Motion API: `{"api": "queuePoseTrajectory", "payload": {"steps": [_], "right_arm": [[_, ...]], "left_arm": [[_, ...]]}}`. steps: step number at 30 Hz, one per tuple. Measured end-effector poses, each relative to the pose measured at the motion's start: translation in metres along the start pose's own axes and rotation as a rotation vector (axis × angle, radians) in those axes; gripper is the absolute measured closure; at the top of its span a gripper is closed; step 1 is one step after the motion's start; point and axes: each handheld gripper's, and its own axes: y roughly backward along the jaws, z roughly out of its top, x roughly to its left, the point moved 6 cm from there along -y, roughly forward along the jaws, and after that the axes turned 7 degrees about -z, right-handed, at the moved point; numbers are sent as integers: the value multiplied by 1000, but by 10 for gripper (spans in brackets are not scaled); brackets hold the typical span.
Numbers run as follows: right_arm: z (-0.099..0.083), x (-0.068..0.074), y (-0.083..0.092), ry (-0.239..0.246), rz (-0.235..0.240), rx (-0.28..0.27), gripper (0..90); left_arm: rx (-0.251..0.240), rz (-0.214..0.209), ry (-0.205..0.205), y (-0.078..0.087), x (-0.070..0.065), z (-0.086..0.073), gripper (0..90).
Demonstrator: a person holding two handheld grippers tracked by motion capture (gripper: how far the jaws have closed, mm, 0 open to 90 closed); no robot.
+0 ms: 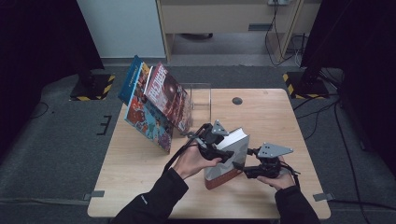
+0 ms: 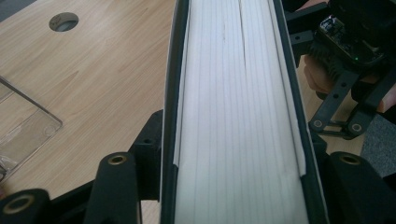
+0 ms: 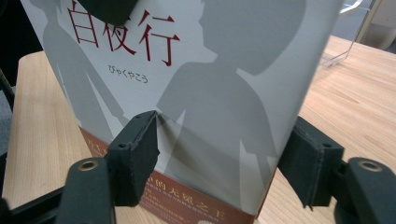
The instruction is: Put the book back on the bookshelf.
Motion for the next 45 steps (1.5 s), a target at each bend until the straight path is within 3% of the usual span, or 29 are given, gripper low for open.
{"api": "queuePoseTrajectory", "payload": {"steps": [7, 17, 31, 34, 45], "right_arm": [[-1, 0, 0, -11, 10, 3, 344], [-1, -2, 2, -24, 9, 3, 337], [-6, -21, 15, -86, -51, -21, 332], [-8, -26, 17, -102, -65, -20, 331], [-13, -34, 23, -134, -93, -21, 332]], "left_arm": [[16, 3, -12, -1, -1, 0, 433], [27, -21, 13, 1, -5, 0, 507], [3, 11, 68, 4, -5, -2, 527], [-14, 18, 97, 7, -2, -4, 528], [-29, -1, 160, 18, 9, -13, 529]]}}
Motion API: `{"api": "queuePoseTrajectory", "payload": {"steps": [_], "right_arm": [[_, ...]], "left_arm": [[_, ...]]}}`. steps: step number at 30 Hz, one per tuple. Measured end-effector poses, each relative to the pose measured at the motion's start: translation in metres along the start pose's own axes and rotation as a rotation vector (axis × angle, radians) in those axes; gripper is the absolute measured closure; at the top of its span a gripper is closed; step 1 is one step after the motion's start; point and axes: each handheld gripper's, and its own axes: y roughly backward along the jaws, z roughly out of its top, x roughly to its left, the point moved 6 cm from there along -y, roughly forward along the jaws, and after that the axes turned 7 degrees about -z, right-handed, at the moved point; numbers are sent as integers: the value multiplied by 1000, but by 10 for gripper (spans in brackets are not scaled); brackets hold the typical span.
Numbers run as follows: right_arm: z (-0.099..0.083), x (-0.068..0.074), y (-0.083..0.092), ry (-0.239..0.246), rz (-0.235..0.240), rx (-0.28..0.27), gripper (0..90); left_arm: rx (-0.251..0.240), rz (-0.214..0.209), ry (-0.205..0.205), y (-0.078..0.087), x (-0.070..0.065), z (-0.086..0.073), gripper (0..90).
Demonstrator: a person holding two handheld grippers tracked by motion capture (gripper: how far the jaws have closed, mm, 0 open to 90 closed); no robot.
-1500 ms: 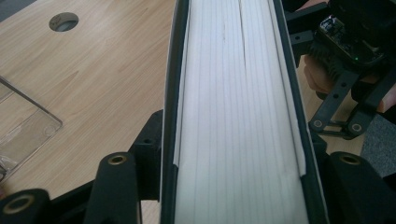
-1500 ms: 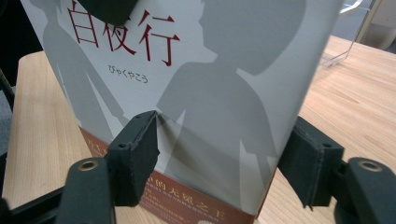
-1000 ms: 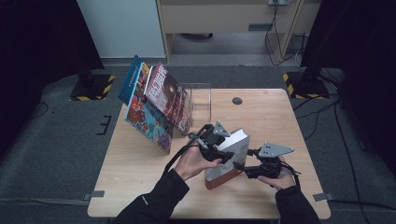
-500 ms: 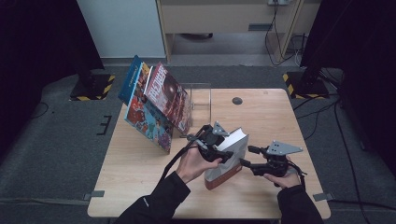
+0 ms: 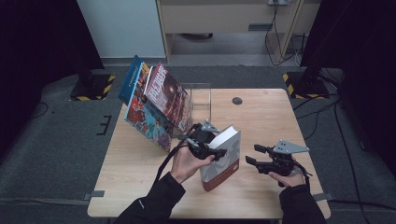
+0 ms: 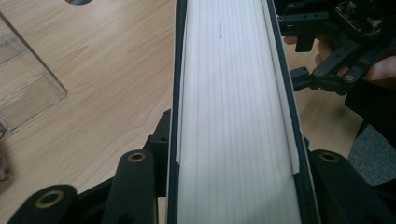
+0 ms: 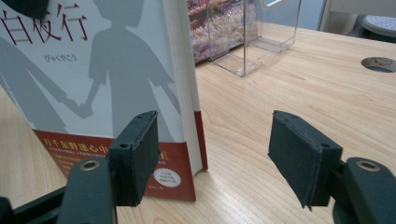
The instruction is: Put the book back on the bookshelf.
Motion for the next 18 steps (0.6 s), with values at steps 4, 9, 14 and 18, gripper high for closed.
{"api": "queuePoseTrajectory", "payload": {"steps": [4, 9, 14, 18], "right_arm": [[-1, -1, 0, -2, -2, 2, 333], [-1, -1, 0, -1, -4, 3, 335], [-1, -1, 0, -4, -5, 2, 336], [0, -2, 1, -6, -10, -3, 336]], "left_arm": [[2, 23, -2, 5, 5, -2, 529], [-27, 50, 9, 13, 11, 1, 530], [-76, 62, 28, 29, 17, 12, 530], [-104, 101, 44, 43, 23, 21, 530]]}}
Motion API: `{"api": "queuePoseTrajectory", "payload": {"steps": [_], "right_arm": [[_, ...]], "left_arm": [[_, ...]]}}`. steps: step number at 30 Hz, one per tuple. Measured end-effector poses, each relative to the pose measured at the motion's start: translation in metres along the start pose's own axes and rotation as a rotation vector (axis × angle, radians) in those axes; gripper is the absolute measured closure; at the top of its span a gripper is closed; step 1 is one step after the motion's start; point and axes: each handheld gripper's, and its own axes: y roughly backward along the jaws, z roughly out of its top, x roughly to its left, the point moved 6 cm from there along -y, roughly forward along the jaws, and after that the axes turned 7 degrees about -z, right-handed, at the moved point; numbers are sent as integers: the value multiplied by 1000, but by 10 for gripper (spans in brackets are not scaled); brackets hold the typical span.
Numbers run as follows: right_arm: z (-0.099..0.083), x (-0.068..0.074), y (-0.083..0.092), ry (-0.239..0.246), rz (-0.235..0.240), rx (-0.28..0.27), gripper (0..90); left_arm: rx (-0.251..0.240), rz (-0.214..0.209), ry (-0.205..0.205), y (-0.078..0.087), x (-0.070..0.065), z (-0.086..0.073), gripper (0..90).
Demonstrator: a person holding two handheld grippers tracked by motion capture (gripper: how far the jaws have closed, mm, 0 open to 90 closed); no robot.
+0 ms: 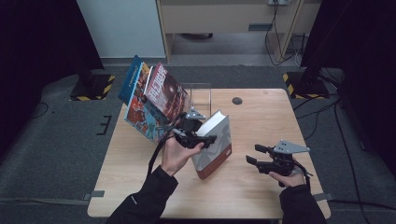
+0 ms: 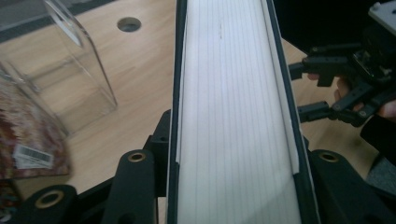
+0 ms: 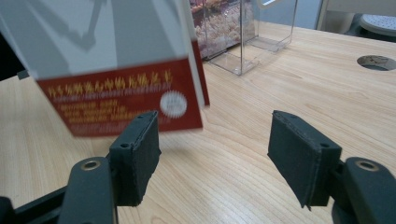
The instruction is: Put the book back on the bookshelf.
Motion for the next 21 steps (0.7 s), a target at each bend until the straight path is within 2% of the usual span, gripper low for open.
{"api": "queuePoseTrajectory", "payload": {"steps": [2, 6, 10, 15, 21], "right_arm": [[0, -1, 1, -1, -2, 3, 336], [-1, -2, 1, 0, -10, 4, 336], [-1, -3, 2, -2, -14, 3, 337], [-2, -5, 3, -4, -17, 5, 339], [-2, -7, 4, -7, -24, 3, 340]], "left_arm": [[-6, 8, 2, 3, 2, 3, 530], [-44, 38, 36, 18, 17, 16, 530], [-67, 74, 50, 27, 26, 26, 530], [-105, 106, 88, 38, 39, 38, 530], [-120, 143, 125, 48, 55, 49, 530]]}}
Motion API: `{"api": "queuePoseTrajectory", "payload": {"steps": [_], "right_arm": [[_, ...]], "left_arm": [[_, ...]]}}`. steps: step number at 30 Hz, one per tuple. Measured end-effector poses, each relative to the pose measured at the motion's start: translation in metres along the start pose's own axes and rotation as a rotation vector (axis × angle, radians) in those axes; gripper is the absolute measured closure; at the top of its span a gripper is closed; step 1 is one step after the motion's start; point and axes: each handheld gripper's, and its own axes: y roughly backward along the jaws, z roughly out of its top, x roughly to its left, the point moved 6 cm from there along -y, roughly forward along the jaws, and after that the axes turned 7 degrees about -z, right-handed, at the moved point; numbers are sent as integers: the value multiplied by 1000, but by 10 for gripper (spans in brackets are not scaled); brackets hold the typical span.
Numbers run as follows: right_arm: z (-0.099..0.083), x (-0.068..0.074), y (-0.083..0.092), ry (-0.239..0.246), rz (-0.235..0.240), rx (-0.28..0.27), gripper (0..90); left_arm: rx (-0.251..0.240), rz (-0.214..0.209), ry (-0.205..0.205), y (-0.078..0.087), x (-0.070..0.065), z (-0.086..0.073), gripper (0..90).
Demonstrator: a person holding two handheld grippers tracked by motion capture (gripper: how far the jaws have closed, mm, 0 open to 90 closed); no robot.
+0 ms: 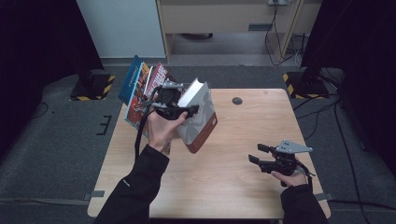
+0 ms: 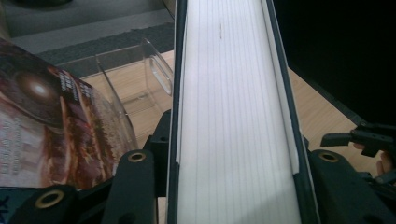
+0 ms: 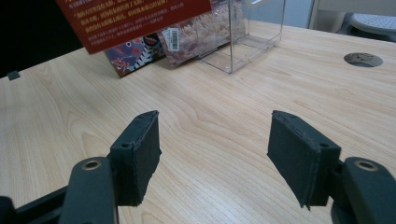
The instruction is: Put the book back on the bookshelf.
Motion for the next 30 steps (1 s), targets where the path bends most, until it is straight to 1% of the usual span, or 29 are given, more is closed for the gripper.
{"api": "queuePoseTrajectory", "payload": {"steps": [8, 10, 12, 13, 14, 17, 20, 23, 27, 30], "right_arm": [[-1, -1, 0, 2, -6, 5, 341], [-2, -2, 0, 5, -5, 8, 340], [-2, -3, 1, 0, -7, 8, 341], [-2, -3, 1, -1, -9, 8, 341], [-2, -4, 1, -1, -10, 7, 341], [-3, -4, 1, -1, -9, 11, 342], [-4, -4, 1, 2, -13, 16, 343], [-4, -4, 1, 5, -14, 15, 344], [-4, -4, 0, 5, -15, 17, 345], [-4, -4, 1, 4, -13, 16, 346]], "left_arm": [[-31, 41, 55, -3, 21, 12, 530], [-33, 52, 64, -4, 25, 16, 530], [-30, 58, 63, -5, 27, 17, 530], [-37, 72, 73, -7, 31, 20, 530], [-39, 75, 72, -7, 32, 21, 530], [-38, 78, 97, -8, 36, 24, 530], [-49, 82, 112, -10, 39, 27, 530], [-39, 99, 111, -15, 42, 31, 530], [-48, 109, 139, -25, 49, 36, 530], [-52, 117, 148, -32, 54, 39, 530]]}}
